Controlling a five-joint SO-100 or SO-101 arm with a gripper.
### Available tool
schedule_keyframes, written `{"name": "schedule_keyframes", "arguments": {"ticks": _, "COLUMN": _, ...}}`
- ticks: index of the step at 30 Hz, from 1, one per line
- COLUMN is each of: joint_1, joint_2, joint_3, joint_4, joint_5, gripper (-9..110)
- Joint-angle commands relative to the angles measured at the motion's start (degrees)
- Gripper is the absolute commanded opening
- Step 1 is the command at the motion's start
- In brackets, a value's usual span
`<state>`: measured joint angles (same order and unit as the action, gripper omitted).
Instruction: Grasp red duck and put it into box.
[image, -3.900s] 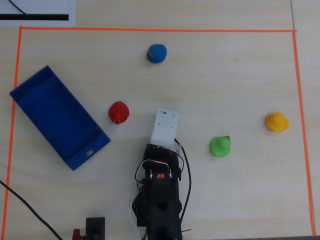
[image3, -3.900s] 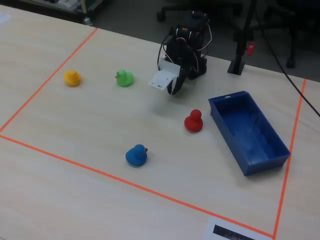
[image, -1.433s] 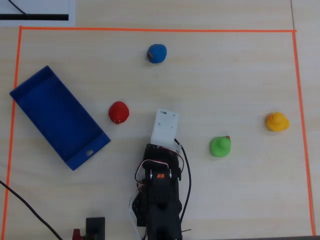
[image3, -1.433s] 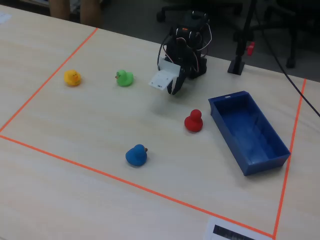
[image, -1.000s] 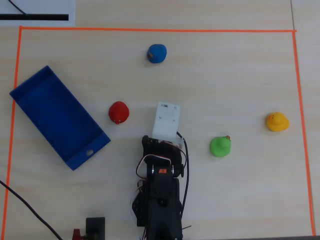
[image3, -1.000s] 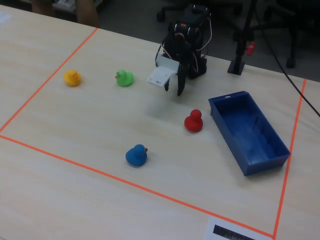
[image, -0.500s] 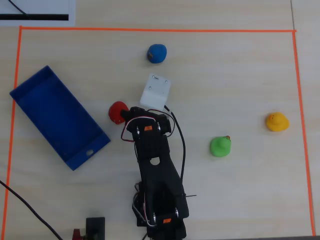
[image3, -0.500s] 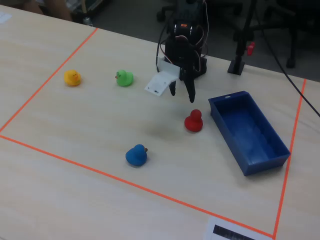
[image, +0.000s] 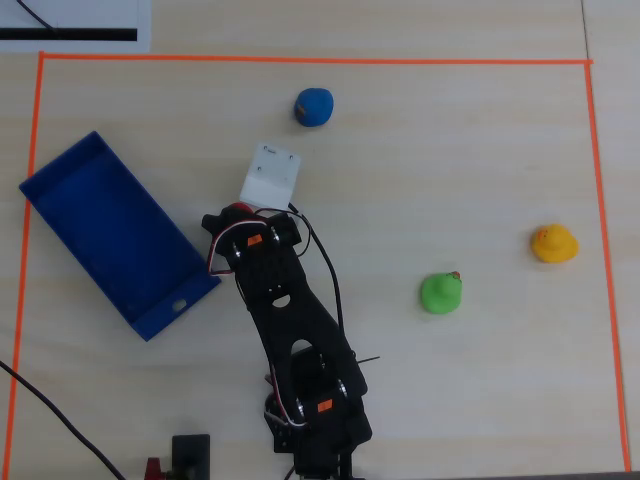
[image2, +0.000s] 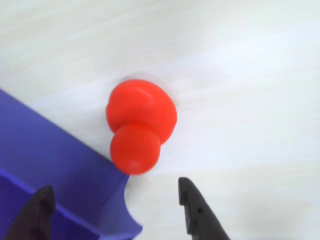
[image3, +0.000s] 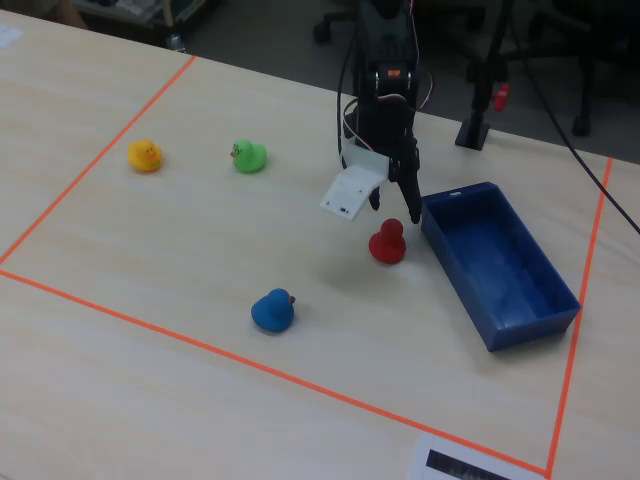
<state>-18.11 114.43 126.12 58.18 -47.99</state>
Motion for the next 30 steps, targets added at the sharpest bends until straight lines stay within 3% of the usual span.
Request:
{"name": "schedule_keyframes", "arguments": {"ticks": 1, "joint_1": -0.70, "joint_2": -0.26, "joint_3": 1.41, "joint_4": -3.60, "joint_5": -0.26, "gripper": 34}}
{"name": "schedule_keyframes", "arguments": {"ticks": 15, "joint_1": -0.53, "joint_2": -6.86, "joint_3": 7.21, "joint_4": -16.96, "joint_5": 1.32, "gripper": 32}}
{"name": "schedule_keyframes", "arguments": {"ticks": 17, "joint_1": -0.09, "joint_2": -7.65, "joint_3": 7.29, "joint_4": -18.11, "joint_5": 1.23, "gripper": 26}}
{"name": "schedule_keyframes", "arguments": {"ticks": 21, "joint_1": 0.44, "joint_2": -7.56, "joint_3": 8.26, "joint_4": -19.78, "joint_5": 1.32, "gripper": 0}}
{"name": "schedule_keyframes", "arguments": {"ticks": 26, "joint_1": 0.18, "joint_2": 0.53, "joint_3": -0.35, "joint_4": -6.59, "joint_5": 5.36, "gripper": 0}}
{"name": "schedule_keyframes", "arguments": {"ticks": 30, "joint_1": -9.32, "joint_2": 7.82, "joint_3": -14.15, "joint_4": 8.00, "joint_5": 13.36, "gripper": 0}}
